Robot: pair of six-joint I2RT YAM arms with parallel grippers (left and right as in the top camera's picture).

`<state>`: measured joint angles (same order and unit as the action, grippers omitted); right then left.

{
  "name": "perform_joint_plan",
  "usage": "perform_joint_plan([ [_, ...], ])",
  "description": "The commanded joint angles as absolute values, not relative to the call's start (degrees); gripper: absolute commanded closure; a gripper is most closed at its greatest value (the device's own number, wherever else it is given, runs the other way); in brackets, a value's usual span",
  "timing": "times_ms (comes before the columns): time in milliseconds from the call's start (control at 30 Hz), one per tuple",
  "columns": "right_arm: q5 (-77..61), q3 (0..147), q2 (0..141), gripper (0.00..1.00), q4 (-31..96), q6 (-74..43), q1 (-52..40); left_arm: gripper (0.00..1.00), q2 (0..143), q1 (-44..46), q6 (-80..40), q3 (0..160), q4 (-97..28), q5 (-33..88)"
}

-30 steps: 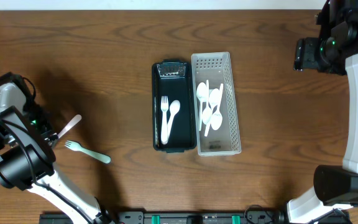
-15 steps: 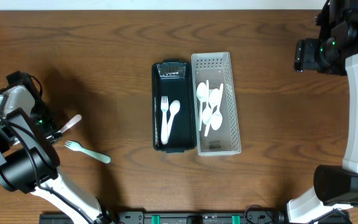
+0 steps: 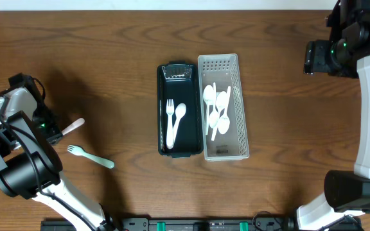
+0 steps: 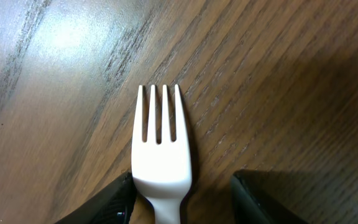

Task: Pack container
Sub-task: 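Lower left gripper and grasp the white fork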

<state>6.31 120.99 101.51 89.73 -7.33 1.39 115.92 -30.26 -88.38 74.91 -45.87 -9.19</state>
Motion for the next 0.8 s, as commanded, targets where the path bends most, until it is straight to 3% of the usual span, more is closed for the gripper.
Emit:
perform_joint_plan([
  [0,7.1,120.9,101.6,0.23,90.0,-6.8,1.6,0.48,121.1,-30.2,-87.3,71.0,-47.7,-5.2],
  [567,7.1,120.9,101.6,0.23,90.6,-6.8,1.6,0.49,121.1,-34.7,-87.0,71.0,-47.9,-5.1],
  [767,7.1,120.9,101.6,0.23,90.7,-6.8,1.6,0.66,121.1,-34.7,-87.0,71.0,-47.9,-5.1],
])
